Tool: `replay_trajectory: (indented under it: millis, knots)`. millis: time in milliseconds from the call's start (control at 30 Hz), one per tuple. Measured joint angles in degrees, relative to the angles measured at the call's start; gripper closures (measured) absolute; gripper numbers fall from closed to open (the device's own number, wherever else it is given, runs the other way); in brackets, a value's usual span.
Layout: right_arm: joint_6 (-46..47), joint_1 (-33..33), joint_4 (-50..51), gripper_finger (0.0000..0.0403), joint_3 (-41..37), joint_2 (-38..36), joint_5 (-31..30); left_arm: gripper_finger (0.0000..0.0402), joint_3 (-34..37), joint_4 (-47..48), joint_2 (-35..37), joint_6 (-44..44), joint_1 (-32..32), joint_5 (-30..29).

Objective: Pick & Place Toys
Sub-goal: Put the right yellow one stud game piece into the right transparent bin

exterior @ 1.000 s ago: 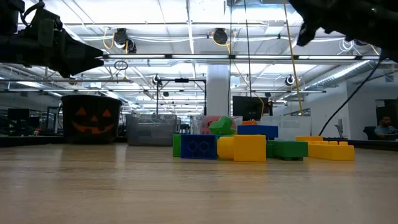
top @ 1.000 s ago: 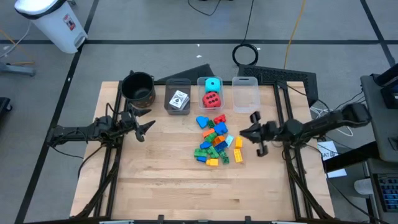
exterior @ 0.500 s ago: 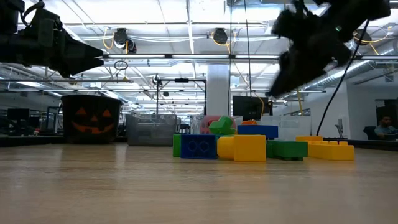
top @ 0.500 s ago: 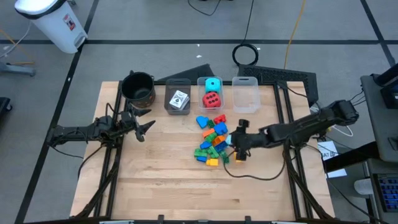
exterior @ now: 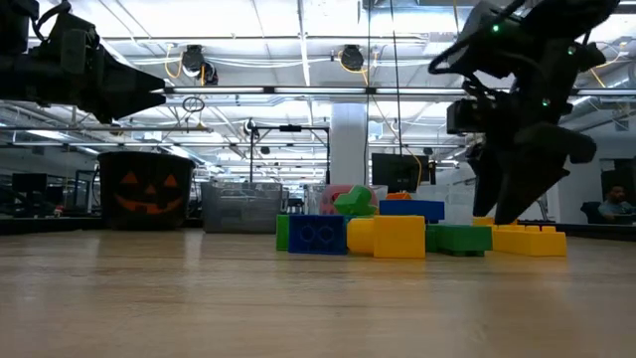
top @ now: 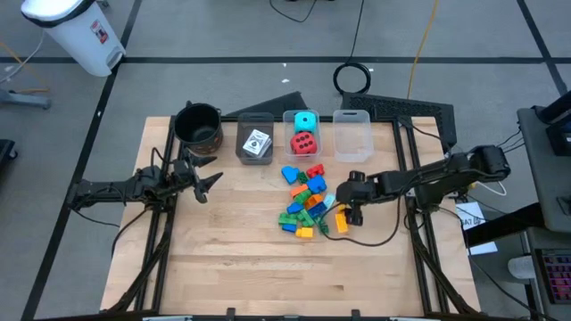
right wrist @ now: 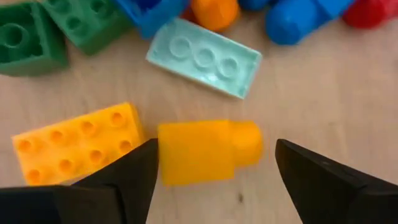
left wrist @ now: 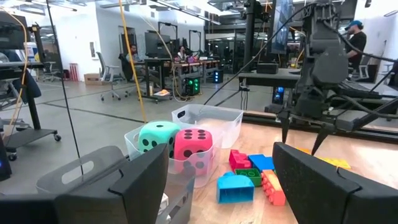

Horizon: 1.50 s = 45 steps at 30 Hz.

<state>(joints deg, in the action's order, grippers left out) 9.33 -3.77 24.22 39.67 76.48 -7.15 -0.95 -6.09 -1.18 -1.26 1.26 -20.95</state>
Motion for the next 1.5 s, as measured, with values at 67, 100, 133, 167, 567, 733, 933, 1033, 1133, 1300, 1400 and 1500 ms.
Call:
replay_trajectory:
  millis: [67,100,133,167,567,733,933,1033,1133,1300,1400,1500]
  knots:
    - [-1.7,0.1,-3.5,0.0122,-1.6,0.0,1.4,0.011,0.0,-0.1,0.0,0.0,0.0,0.0]
    - [-2.8,0.1,-5.1,0.0125,-2.6,0.0,1.6,0.011,0.0,0.0,0.0,0.0,0.0,0.0]
    - [-3.7,0.0,-6.5,0.0128,-3.5,0.1,1.4,0.011,0.0,0.0,0.0,0.0,0.0,0.0]
    - [-4.4,0.0,-8.0,0.0131,-4.3,0.1,1.3,0.011,0.0,-0.1,0.0,0.0,0.0,0.0]
    - [-4.4,-0.1,-9.8,0.0201,-5.8,-0.5,0.9,0.011,0.0,0.0,0.0,0.0,0.0,0.0]
    - [-4.2,-0.1,-9.7,0.0226,-5.8,-1.1,1.0,0.011,0.0,0.0,0.0,0.0,0.0,0.0]
    - [-1.1,-0.1,-8.5,0.0271,-6.0,-4.5,1.5,0.011,0.0,0.0,0.0,0.0,0.0,0.0]
    - [-0.8,-0.1,-7.4,0.0294,-6.0,-6.6,1.5,0.011,0.0,0.0,0.0,0.0,0.0,0.0]
    - [-0.8,-0.1,-5.1,0.032,-6.0,-8.3,1.5,0.011,0.0,0.0,0.0,0.0,0.0,0.0]
    - [0.5,-0.1,-3.3,0.0383,-6.0,-9.9,1.5,0.011,0.0,0.0,0.0,0.0,0.0,0.0]
    - [0.5,-0.1,-3.7,0.0397,-6.0,-10.2,1.3,0.011,0.0,0.0,0.0,0.0,0.0,0.0]
    - [0.5,-0.1,-5.4,0.04,-6.0,-10.5,-1.7,0.011,0.0,-0.1,0.0,0.0,0.0,0.0]
